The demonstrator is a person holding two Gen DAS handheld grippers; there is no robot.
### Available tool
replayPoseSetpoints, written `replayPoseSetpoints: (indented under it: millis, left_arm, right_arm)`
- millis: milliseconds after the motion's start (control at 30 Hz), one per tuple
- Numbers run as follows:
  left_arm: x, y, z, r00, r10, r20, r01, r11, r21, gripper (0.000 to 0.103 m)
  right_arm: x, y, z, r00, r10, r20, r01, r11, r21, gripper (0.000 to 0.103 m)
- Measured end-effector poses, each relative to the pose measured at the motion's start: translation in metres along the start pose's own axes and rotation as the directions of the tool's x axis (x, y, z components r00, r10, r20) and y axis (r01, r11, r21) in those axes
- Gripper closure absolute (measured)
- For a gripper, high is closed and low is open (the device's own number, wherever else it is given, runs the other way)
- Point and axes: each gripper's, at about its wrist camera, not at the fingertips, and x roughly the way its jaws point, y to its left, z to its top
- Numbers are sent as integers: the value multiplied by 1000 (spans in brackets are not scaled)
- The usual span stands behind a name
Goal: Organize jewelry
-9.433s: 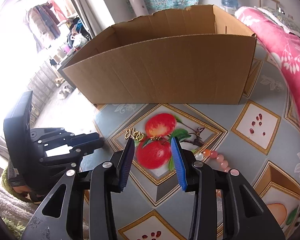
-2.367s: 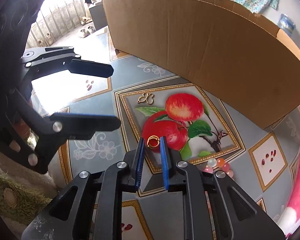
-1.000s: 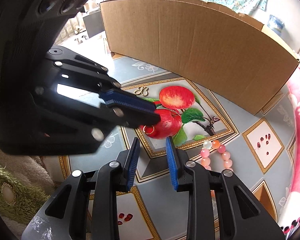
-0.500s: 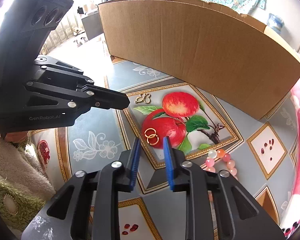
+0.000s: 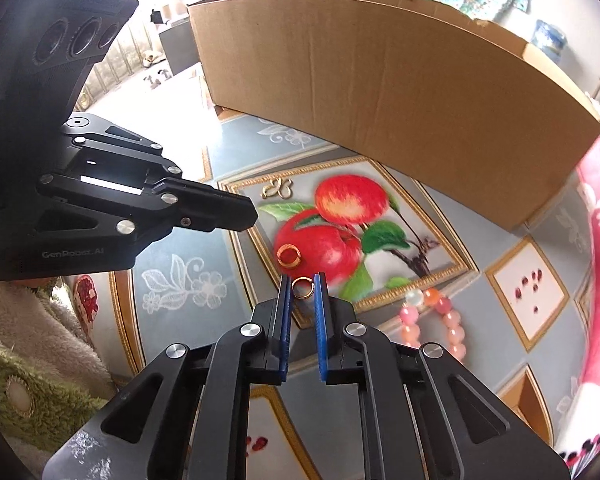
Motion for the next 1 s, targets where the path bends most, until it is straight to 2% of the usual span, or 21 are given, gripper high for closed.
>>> replayPoseSetpoints:
  millis: [67, 200, 300, 533, 733, 800, 967, 1000]
  left_arm:
    - [3, -7, 2, 1000, -8, -9, 8, 1000, 27, 102]
    - [14, -18, 5, 999, 16, -31, -14, 997, 74, 88]
    - [19, -24, 7, 999, 36, -35, -32, 994, 107, 86]
    - [26, -35, 10, 995, 98, -34, -90, 980, 177, 86]
    - [30, -47, 7, 985, 171, -23, -158, 950, 270, 86]
    - [30, -48, 6, 984, 176, -20, -164, 947, 275, 93]
    - [31, -52, 5, 980, 200, -4, -190, 937, 292, 94]
    - [30, -52, 5, 980, 201, 2, -193, 937, 291, 100]
  right_arm:
    - [-1, 0, -3, 1000, -8, -4, 8, 1000, 9, 94]
    - [-3, 1, -10, 1000, -21, -6, 21, 1000, 18, 94]
    - [-3, 0, -12, 1000, -21, -2, 21, 1000, 21, 94]
    - [-5, -4, -16, 1000, -10, 10, 10, 1000, 26, 94]
    - [-17, -9, -26, 1000, -5, 22, 4, 999, 35, 94]
    - [-18, -10, -27, 1000, -2, 25, 1, 999, 38, 94]
    - [-21, -14, -29, 999, 9, 37, -11, 998, 54, 94]
    - [-22, -14, -29, 999, 11, 39, -13, 998, 57, 94]
